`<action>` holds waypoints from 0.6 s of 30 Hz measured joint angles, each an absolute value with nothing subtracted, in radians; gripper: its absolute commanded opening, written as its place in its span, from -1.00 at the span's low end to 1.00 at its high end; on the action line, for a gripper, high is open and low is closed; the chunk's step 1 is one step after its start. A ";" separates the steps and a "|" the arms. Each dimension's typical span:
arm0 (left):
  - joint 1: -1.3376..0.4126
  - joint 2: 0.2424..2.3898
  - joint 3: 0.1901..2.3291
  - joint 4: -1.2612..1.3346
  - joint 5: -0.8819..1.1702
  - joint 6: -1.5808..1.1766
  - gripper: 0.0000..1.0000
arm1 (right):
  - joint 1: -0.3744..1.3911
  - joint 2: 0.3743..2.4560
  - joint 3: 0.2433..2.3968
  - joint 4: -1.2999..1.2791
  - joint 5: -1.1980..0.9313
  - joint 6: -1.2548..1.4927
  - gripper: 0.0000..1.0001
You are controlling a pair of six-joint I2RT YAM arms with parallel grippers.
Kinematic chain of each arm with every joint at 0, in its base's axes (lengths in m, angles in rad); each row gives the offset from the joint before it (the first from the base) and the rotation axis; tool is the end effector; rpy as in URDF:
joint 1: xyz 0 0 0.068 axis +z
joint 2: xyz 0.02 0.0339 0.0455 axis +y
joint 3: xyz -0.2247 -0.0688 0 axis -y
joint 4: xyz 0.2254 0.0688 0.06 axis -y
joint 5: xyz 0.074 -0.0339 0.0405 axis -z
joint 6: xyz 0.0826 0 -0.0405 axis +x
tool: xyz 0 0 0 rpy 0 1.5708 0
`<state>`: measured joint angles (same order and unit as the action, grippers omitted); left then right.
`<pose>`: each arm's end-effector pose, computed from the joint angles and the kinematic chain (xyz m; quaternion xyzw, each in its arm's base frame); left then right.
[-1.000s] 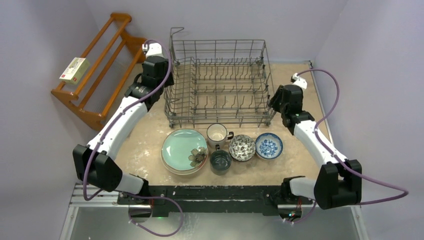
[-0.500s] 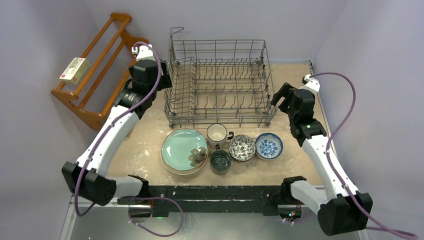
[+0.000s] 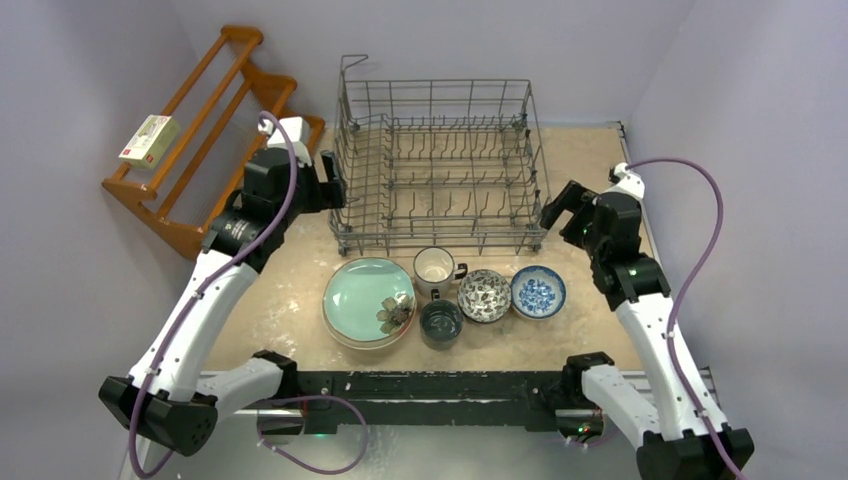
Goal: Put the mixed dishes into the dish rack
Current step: Pick up the bowl from the center of the board.
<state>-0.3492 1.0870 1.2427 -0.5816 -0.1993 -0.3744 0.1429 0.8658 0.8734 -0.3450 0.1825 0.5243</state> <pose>0.2593 -0.0770 0.3426 -0.0644 0.8357 -0.1126 0.5337 0.2454 0.0202 0.2950 0.2057 0.7877 0.1184 0.5685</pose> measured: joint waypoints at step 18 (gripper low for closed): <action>-0.519 1.078 1.173 -0.611 -0.004 -0.347 0.65 | 0.143 0.885 0.873 -0.733 0.301 0.718 0.77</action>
